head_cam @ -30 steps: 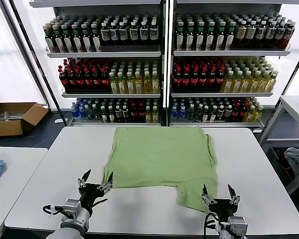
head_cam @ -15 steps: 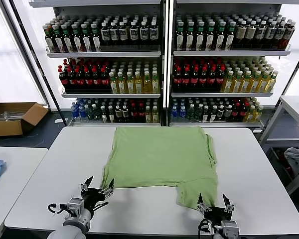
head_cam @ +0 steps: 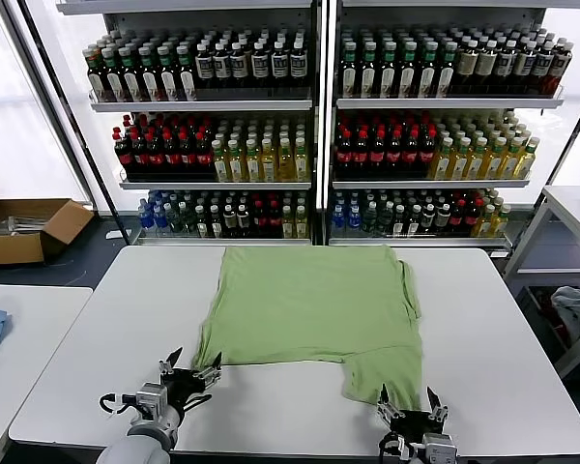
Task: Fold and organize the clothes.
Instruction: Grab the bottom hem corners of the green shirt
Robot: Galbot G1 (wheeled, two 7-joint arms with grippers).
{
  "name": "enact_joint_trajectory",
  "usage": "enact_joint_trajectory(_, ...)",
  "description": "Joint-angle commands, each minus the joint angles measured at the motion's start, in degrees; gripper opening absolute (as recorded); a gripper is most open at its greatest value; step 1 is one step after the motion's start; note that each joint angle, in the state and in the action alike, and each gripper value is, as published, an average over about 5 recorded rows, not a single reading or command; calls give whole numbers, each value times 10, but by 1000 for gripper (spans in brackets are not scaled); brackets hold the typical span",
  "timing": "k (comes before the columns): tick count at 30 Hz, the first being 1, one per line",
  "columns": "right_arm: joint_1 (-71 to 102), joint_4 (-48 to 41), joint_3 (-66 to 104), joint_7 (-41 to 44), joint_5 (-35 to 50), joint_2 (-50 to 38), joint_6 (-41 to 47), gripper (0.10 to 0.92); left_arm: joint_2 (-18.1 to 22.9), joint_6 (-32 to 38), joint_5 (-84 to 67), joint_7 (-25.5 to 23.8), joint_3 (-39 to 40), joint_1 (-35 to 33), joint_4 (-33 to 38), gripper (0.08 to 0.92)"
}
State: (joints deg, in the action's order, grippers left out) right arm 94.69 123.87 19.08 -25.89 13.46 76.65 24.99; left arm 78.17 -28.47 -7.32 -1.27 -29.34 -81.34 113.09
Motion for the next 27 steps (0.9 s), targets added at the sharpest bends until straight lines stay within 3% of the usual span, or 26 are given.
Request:
enact_joint_trajectory(1, 0, -7, -1, 0, 1, 1, -1, 823, -3, 0, 1, 0, 0, 1, -15, 823)
enact_joint_trajectory(6, 3, -24, -4, -1, 2, 4, -10, 820, -3, 1, 4, -1, 3, -1, -18, 819)
enact_joint_trajectory(10, 9, -34, -8, -2, 3, 5, -17, 750, -4, 2, 7, -2, 7, -5, -18, 770)
enact_joint_trajectory(27, 16, -31, -5, 3, 9, -5, -32, 265, 3, 2, 18, -8, 12, -16, -23, 282)
